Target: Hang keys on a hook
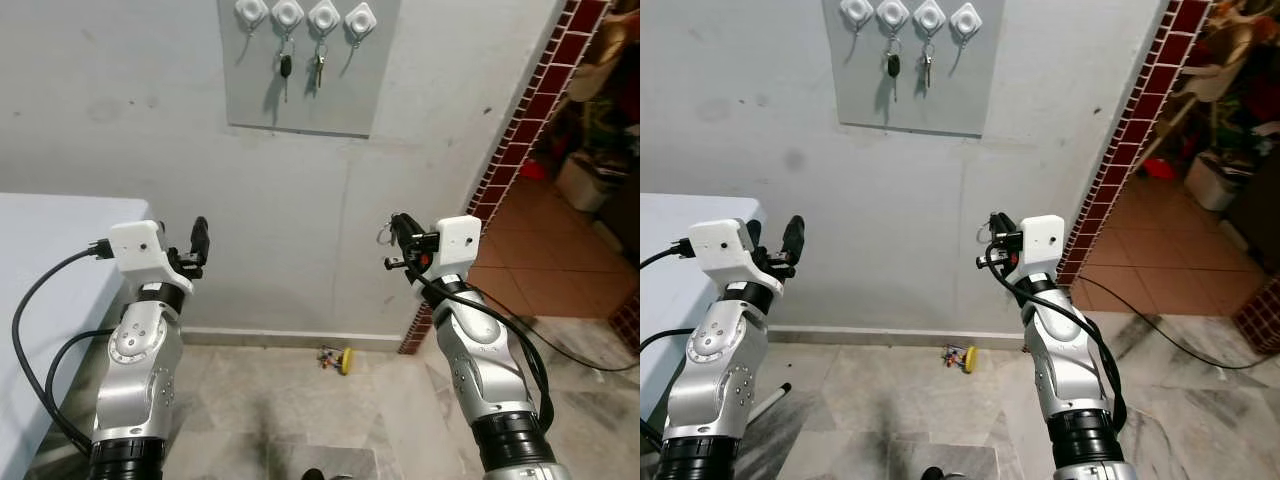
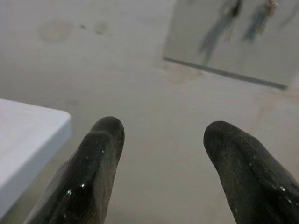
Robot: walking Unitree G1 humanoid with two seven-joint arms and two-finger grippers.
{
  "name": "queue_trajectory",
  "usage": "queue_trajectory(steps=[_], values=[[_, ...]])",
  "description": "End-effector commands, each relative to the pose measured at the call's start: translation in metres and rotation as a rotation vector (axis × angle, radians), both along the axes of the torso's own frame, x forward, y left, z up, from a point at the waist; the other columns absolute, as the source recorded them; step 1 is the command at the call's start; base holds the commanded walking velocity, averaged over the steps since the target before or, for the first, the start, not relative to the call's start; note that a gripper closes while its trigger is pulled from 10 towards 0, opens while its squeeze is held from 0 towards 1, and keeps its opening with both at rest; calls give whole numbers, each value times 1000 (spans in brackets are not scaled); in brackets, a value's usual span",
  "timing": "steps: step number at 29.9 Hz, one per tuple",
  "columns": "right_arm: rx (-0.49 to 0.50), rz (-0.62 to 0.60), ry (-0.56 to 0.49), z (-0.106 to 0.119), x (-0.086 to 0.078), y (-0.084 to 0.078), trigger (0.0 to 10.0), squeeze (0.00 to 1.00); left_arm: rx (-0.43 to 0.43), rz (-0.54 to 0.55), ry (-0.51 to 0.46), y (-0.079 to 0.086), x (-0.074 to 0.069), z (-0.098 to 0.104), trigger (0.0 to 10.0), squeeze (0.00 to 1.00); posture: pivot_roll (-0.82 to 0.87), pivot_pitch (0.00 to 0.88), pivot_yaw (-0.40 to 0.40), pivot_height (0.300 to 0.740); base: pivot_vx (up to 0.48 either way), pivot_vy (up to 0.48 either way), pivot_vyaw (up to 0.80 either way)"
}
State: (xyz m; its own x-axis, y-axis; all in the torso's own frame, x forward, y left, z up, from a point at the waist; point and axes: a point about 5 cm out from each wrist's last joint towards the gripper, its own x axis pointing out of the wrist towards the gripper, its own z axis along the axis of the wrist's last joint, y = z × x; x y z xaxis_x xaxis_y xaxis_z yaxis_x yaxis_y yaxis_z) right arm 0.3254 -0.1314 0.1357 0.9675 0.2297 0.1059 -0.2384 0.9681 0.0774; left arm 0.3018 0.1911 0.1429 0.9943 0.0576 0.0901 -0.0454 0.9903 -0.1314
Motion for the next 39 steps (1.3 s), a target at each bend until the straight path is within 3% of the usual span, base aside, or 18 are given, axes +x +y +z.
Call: queue_trajectory(steps=[1,7,13,21,25,39], values=[[-3,-63,25,1,3,-7,10000,0,4,-6,-1,-3,-1,2,10000,0,-68,22,-64,740,0,0,0],[20,-138,129,-7,6,-11,10000,0,-5,-15,17,-8,-1,0,10000,0,-68,30,-57,740,0,0,0],[43,-138,153,-8,4,-11,10000,0,-18,-29,28,-9,-2,-1,10000,0,-72,38,-51,740,0,0,0],[44,-50,93,-2,-3,-6,10000,0,-29,-32,34,-8,-3,-1,10000,0,-79,49,-43,740,323,0,0],[2,22,-2,4,-11,-3,10000,0,-24,-49,33,-8,-4,-1,10000,0,-81,54,-39,740,405,0,0],[24,87,-30,6,-18,-4,10000,0,4,-95,27,-9,-7,2,10000,0,-86,60,-29,740,459,0,0]])
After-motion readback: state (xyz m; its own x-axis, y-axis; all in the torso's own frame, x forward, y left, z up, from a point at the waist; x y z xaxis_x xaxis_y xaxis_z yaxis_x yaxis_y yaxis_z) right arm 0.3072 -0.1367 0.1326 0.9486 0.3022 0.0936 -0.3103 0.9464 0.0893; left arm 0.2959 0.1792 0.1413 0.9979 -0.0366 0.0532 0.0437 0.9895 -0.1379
